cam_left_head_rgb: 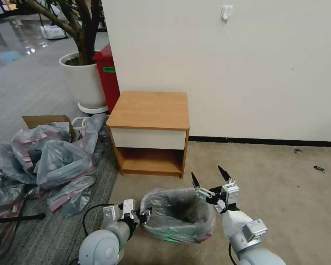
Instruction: Pick up the garbage bag from the table and place it over the trash can.
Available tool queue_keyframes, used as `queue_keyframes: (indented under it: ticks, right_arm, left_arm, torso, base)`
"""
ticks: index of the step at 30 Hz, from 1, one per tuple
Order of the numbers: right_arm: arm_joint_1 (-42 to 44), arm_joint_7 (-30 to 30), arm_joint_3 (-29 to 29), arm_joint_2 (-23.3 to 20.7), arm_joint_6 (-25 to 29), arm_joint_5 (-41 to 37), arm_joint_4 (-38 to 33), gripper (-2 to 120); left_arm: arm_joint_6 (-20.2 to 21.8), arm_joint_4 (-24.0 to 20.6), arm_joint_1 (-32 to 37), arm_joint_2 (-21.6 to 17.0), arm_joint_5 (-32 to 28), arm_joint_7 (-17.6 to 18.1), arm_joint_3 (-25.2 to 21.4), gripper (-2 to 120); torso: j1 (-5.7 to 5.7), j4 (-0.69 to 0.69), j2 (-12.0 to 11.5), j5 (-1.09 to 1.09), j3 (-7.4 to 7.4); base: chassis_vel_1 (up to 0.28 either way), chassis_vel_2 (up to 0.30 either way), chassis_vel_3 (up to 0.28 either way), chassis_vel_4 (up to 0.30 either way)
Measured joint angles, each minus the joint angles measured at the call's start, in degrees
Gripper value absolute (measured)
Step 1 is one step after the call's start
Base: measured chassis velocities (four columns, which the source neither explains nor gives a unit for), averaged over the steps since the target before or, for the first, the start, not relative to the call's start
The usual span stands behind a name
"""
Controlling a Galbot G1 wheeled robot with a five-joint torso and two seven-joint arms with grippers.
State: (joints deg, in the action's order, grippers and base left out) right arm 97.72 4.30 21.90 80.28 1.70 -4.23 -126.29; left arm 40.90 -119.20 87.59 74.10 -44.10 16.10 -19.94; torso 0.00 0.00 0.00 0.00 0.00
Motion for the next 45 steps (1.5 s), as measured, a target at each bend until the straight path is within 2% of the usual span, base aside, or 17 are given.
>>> queue_keyframes:
  ticks: [4, 5, 7, 12, 22, 27, 30, 31, 32, 33, 34, 36, 37, 38, 40, 42, 45]
  right_arm:
    - [0.33, 0.09, -0.29, 0.60, 0.15, 0.43, -0.16, 100]
    - [0.33, 0.09, -0.29, 0.60, 0.15, 0.43, -0.16, 100]
    - [0.45, 0.12, -0.34, 0.95, 0.19, 0.84, -0.16, 100]
    - [0.72, 0.23, -0.51, 1.28, 0.75, 1.69, -0.13, 100]
    - [1.09, 0.31, -0.46, 0.97, 0.79, 1.81, -0.88, 100]
    - [1.25, 0.32, -0.28, 0.76, 0.86, 1.83, -0.92, 100]
    - [1.23, 0.18, -0.03, 0.95, 1.15, 1.92, -0.49, 100]
    - [1.23, 0.18, -0.03, 0.95, 1.15, 1.92, -0.49, 100]
    - [1.25, -0.59, 0.21, 1.46, 1.36, 2.08, -0.22, 100]
    - [1.52, -2.06, 0.63, 2.40, 1.76, 2.34, 0.27, 100]
    - [1.52, -2.06, 0.63, 2.40, 1.76, 2.34, 0.27, 100]
    - [2.64, -4.53, 1.41, 4.51, 3.88, 2.63, 1.88, 100]
    - [3.33, -5.36, 1.77, 5.39, 5.48, 2.60, 2.92, 100]
    - [3.33, -5.36, 1.77, 5.39, 5.48, 2.60, 2.92, 100]
    - [4.77, -5.96, 2.65, 6.68, 9.11, 2.67, 5.66, 100]
    - [5.48, -6.18, 3.08, 7.31, 11.52, 2.70, 7.44, 100]
    - [5.64, -6.25, 3.27, 7.68, 12.35, 2.69, 7.92, 100]
  left_arm:
    - [-1.07, 0.16, -0.62, -1.83, 2.69, -2.91, 0.57, 75]
    - [-1.07, 0.16, -0.62, -1.83, 2.69, -2.91, 0.57, 75]
    - [-2.00, 0.11, -0.69, -2.49, 4.13, -4.09, 0.63, 87]
    - [-2.17, -0.98, -0.43, -2.90, 3.61, -4.44, 0.53, 99]
    - [-1.49, -1.59, 0.80, -2.16, 1.63, -4.38, 0.52, 100]
    - [-2.62, -2.85, 1.61, -1.92, 4.86, -4.16, 0.65, 100]
    - [-7.29, -4.52, 2.92, -1.43, 10.86, -4.40, 0.43, 100]
    - [-7.29, -4.52, 2.92, -1.43, 10.86, -4.40, 0.43, 100]
    - [-10.90, -4.86, 3.72, -1.08, 14.26, -5.28, -0.02, 100]
    - [-17.31, -4.59, 4.97, -0.63, 18.20, -6.42, -0.80, 100]
    - [-17.31, -4.59, 4.97, -0.63, 18.20, -6.42, -0.80, 100]
    - [-27.28, -3.02, 6.71, -0.11, 22.28, -8.21, -1.81, 100]
    - [-30.16, -2.32, 7.21, 0.02, 23.86, -8.52, -2.26, 100]
    - [-30.16, -2.32, 7.21, 0.02, 23.86, -8.52, -2.26, 100]
    - [-37.53, 0.13, 7.72, 0.24, 26.26, -10.45, -3.69, 98]
    - [-41.64, 1.77, 7.75, 0.34, 28.43, -12.94, -5.06, 95]
    - [-43.32, 2.38, 7.84, 0.30, 28.97, -14.02, -5.53, 91]
  torso:
    - [0.00, 0.00, 0.00, 0.00, 0.00]
    - [0.00, 0.00, 0.00, 0.00, 0.00]
    - [0.00, 0.00, 0.00, 0.00, 0.00]
    - [0.00, 0.00, 0.00, 0.00, 0.00]
    - [0.00, 0.00, 0.00, 0.00, 0.00]
    - [0.00, 0.00, 0.00, 0.00, 0.00]
    - [0.00, 0.00, 0.00, 0.00, 0.00]
    - [0.00, 0.00, 0.00, 0.00, 0.00]
    - [0.00, 0.00, 0.00, 0.01, 0.00]
    - [0.00, 0.00, 0.00, 0.00, 0.00]
    - [0.00, 0.00, 0.00, 0.00, 0.00]
    - [0.00, 0.01, 0.00, -0.01, 0.00]
    - [0.00, 0.00, 0.00, 0.00, 0.00]
    - [0.00, 0.00, 0.00, 0.00, 0.00]
    - [0.00, 0.00, 0.00, 0.00, 0.00]
    - [0.00, -0.01, 0.00, 0.00, 0.00]
    - [0.00, 0.00, 0.00, 0.00, 0.00]
  base:
    - [0.000, 0.000, 0.000, 0.000]
    - [0.000, 0.000, 0.000, 0.000]
    - [0.000, 0.000, 0.000, 0.000]
    - [0.000, 0.000, 0.000, 0.000]
    - [0.000, 0.000, 0.000, 0.000]
    - [0.000, 0.000, 0.000, 0.000]
    - [0.000, 0.000, 0.000, 0.000]
    - [0.000, 0.000, 0.000, 0.000]
    - [0.000, 0.000, 0.000, 0.000]
    - [0.000, 0.000, 0.000, 0.000]
    - [0.000, 0.000, 0.000, 0.000]
    - [0.000, 0.000, 0.000, 0.000]
    - [0.000, 0.000, 0.000, 0.000]
    - [0.000, 0.000, 0.000, 0.000]
    - [0.000, 0.000, 0.000, 0.000]
    - [0.000, 0.000, 0.000, 0.000]
    - [0.000, 0.000, 0.000, 0.000]
